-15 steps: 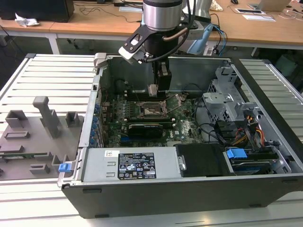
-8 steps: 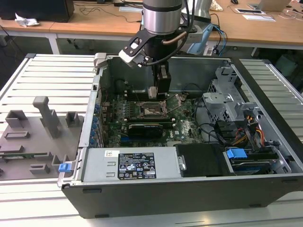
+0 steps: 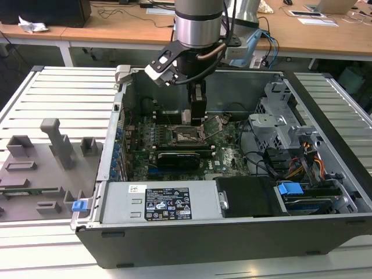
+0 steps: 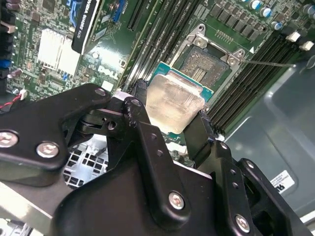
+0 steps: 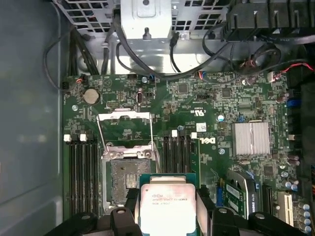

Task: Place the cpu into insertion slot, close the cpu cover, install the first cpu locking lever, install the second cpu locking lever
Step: 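Place the cpu into insertion slot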

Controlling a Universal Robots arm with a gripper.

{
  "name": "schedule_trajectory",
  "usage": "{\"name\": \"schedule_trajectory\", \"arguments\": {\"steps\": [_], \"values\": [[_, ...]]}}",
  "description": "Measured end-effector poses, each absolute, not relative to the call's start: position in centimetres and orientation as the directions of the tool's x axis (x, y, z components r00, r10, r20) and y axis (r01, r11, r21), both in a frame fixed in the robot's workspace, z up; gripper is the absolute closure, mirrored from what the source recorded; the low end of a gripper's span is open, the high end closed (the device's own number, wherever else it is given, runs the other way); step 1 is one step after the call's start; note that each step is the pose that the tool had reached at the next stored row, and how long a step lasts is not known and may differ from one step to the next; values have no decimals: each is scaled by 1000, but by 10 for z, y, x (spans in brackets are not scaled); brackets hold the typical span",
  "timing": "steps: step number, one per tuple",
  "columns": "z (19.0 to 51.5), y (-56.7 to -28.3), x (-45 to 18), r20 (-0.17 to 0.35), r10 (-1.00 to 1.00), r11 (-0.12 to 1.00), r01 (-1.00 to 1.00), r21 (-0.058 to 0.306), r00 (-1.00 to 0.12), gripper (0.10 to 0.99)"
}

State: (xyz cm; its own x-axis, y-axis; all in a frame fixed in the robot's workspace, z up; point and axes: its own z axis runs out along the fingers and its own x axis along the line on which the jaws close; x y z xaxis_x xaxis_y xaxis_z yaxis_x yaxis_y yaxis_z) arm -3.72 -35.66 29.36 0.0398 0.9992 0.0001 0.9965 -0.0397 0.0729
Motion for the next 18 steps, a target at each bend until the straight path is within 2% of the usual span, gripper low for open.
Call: {"name": "schedule_trajectory", "arguments": {"steps": [18], "values": [[267,-354,-37,0,998,56,996,73,-56,545]]}}
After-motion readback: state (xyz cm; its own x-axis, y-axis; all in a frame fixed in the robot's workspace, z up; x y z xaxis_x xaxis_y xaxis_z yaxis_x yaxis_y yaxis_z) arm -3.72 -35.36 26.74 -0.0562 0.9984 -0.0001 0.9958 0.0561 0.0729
